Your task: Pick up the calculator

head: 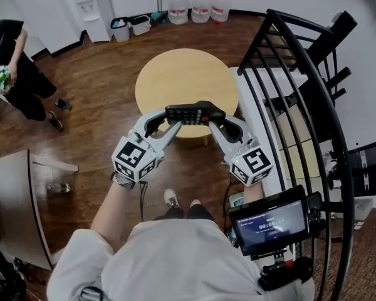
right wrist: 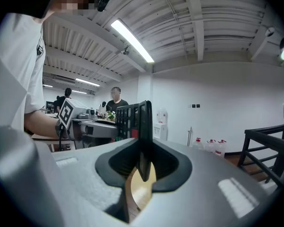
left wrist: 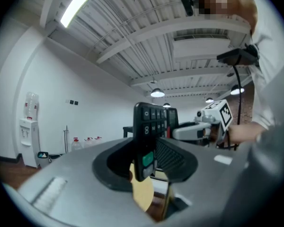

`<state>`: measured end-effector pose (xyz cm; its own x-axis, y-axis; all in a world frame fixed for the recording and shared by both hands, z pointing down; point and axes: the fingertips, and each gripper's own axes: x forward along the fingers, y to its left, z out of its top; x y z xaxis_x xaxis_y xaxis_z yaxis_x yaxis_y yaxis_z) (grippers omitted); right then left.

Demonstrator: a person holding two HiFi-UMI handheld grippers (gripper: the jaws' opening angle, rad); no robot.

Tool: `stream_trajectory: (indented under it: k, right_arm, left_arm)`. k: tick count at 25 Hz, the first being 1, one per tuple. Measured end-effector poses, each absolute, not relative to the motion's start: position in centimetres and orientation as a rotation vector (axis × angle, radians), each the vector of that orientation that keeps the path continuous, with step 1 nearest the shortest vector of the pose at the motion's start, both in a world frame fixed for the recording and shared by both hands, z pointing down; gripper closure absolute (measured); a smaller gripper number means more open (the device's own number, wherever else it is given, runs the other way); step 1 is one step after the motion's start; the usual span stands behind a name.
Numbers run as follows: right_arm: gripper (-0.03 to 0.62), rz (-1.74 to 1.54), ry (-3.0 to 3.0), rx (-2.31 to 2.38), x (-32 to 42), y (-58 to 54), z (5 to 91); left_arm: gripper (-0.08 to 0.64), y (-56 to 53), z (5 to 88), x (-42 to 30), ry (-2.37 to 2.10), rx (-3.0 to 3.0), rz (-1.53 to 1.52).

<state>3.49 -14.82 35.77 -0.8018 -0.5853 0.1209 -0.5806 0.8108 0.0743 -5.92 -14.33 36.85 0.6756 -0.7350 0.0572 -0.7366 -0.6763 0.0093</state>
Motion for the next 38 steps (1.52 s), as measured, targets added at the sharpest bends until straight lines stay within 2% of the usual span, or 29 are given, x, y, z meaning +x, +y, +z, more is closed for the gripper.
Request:
stream_trajectory:
  k: [9,38]
  right_arm:
    - [0.525,-0.059,-2.883,0.885,3.6,-12.8,35.0]
    - [0.523,-0.15,-2.92,0.819,14.6,8.1,34.0]
  left_arm:
    - [0.41,-12.0,36.0,-5.8,-1.32,2.838,0.075]
    - [0.41,9.5,35.2,5.2,-1.42,2.84,0.045]
